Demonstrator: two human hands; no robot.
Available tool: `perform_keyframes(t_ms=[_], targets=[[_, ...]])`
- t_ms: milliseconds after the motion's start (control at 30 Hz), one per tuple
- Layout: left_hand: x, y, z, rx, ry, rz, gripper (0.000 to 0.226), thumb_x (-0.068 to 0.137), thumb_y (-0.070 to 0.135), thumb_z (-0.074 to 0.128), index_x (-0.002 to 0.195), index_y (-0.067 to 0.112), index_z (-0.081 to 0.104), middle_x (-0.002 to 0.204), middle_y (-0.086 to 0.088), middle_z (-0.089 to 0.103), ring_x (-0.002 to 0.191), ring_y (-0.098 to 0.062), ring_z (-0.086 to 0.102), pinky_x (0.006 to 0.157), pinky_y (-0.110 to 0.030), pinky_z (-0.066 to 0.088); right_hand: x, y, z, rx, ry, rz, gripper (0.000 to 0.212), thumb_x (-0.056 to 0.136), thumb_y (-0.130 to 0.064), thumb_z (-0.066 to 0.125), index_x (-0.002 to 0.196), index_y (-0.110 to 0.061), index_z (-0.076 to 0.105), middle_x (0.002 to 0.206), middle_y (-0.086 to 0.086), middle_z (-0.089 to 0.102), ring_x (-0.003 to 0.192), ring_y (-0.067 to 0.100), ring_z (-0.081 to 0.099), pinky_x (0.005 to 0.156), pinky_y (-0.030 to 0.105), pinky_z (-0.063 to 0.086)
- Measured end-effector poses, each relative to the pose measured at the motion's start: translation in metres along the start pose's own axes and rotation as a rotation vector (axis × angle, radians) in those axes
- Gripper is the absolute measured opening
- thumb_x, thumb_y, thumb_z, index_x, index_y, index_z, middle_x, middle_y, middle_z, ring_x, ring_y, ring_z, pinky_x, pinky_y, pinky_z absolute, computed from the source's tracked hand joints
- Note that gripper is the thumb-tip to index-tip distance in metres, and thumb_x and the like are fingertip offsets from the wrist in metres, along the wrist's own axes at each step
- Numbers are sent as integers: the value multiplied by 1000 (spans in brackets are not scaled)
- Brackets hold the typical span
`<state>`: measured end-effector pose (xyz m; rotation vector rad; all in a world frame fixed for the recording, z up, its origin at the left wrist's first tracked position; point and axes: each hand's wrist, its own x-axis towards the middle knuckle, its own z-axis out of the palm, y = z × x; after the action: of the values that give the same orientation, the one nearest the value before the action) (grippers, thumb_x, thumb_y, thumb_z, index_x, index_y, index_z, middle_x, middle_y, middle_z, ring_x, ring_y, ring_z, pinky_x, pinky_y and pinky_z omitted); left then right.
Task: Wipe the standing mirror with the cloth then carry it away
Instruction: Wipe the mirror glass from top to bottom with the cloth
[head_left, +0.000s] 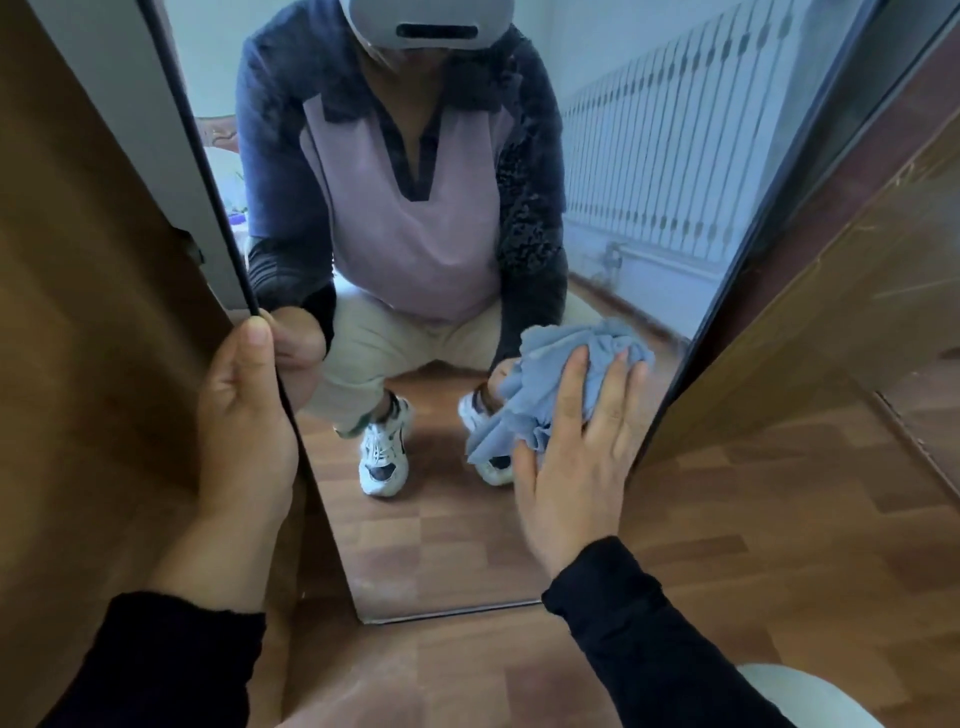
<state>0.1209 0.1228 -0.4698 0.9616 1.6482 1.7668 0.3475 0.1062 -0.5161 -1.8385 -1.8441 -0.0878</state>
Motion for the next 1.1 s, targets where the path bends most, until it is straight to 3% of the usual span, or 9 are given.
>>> perform_keyframes(t_ms=[133, 267, 400, 533, 633, 767, 833, 933, 1100], targets=[[2, -4, -2, 41, 7, 24, 34, 99, 54, 39, 89, 32, 64, 95, 12, 67, 100, 0, 62, 98, -32, 47, -6, 6, 5, -26, -25, -123, 86, 92, -35, 54, 160, -14, 7, 165, 22, 1, 153, 42, -4, 121, 59, 22], [1, -3, -1, 32, 24, 50, 32, 99, 52, 40, 85, 40, 66, 91, 17, 67, 95, 7, 61, 94, -23, 47, 1, 23, 3, -23, 27, -8, 85, 89, -26, 50, 160, -15, 6, 167, 18, 2, 155, 35, -3, 122, 61, 14], [2, -4, 0, 17, 29, 36, 33, 96, 55, 40, 89, 36, 66, 93, 18, 68, 97, 9, 61, 95, -20, 47, -1, 23, 7, 102, 65, 183, 88, 92, -22, 58, 160, -11, 3, 165, 19, -7, 155, 34, -7, 122, 58, 19], [4, -4, 3, -21, 65, -28, 36, 87, 67, 43, 92, 41, 67, 102, 17, 70, 107, 3, 63, 96, -22, 47, -18, 12, 26, -50, -50, 12, 101, 86, -37, 69, 159, -8, 6, 162, 32, -1, 151, 48, -3, 122, 57, 20], [2, 0, 4, 9, 54, -28, 31, 89, 68, 41, 89, 50, 67, 102, 19, 70, 109, 2, 63, 94, -23, 47, -25, 6, 35, -118, -75, -164, 97, 88, -45, 63, 159, -9, 9, 162, 32, 5, 150, 52, 3, 121, 59, 22], [-1, 3, 5, 22, 66, -33, 33, 87, 69, 42, 93, 48, 66, 108, 16, 70, 110, 2, 63, 96, -26, 49, -24, 17, 33, -153, -50, -260, 86, 91, -34, 56, 160, -13, 8, 164, 24, 6, 151, 48, 4, 120, 63, 20], [-3, 4, 5, 17, 76, -23, 30, 89, 66, 42, 90, 50, 67, 105, 17, 70, 109, 1, 64, 97, -27, 49, -21, 25, 31, -164, 9, -264, 82, 91, -20, 53, 160, -18, 9, 164, 18, 8, 152, 42, 8, 120, 65, 15], [-7, 9, 7, 35, 77, -27, 30, 93, 63, 39, 81, 58, 66, 91, 28, 69, 102, 8, 63, 92, -23, 49, -8, 30, 21, -120, 63, -156, 77, 90, -17, 44, 159, -19, 11, 164, 17, 10, 153, 40, 5, 118, 69, 9], [-10, 14, 10, 29, 91, -61, 31, 95, 60, 38, 80, 60, 65, 90, 33, 68, 100, 13, 62, 82, -11, 45, 2, 26, 12, -4, 101, -48, 79, 91, -12, 54, 158, -6, 14, 163, 26, 4, 153, 43, -4, 120, 60, 19]])
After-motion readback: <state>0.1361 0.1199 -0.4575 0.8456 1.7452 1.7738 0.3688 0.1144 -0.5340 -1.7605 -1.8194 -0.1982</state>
